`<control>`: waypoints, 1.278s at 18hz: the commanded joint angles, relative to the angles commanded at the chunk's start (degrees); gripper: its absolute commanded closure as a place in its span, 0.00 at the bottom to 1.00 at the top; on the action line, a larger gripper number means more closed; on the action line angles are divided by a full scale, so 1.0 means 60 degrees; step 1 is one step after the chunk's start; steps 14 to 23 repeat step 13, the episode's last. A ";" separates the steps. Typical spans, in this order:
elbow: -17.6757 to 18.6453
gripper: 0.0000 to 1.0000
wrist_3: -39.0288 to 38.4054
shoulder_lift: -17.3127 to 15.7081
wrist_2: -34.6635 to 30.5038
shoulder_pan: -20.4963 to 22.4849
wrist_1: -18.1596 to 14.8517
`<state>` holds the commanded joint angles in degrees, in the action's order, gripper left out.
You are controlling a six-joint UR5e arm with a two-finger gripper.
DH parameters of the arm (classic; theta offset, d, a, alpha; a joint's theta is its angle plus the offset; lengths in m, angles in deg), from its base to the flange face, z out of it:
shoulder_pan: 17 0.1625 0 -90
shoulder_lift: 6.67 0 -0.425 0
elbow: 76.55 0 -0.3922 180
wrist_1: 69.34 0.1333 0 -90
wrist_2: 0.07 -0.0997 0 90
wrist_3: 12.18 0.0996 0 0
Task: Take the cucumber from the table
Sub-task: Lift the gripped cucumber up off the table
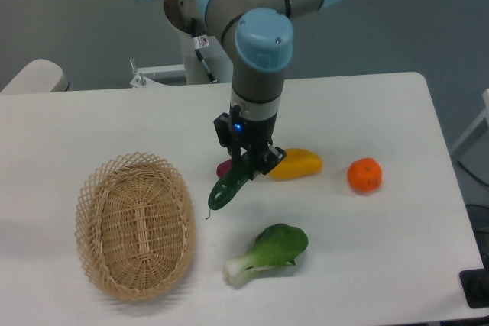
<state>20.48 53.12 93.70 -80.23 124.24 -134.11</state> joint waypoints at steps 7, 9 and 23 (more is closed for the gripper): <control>-0.0058 0.75 0.0045 0.0014 0.0015 0.0103 -0.0088; -0.0087 0.75 0.0045 0.0000 0.0015 0.0118 -0.0103; -0.0117 0.75 0.0045 0.0014 0.0015 0.0103 -0.0103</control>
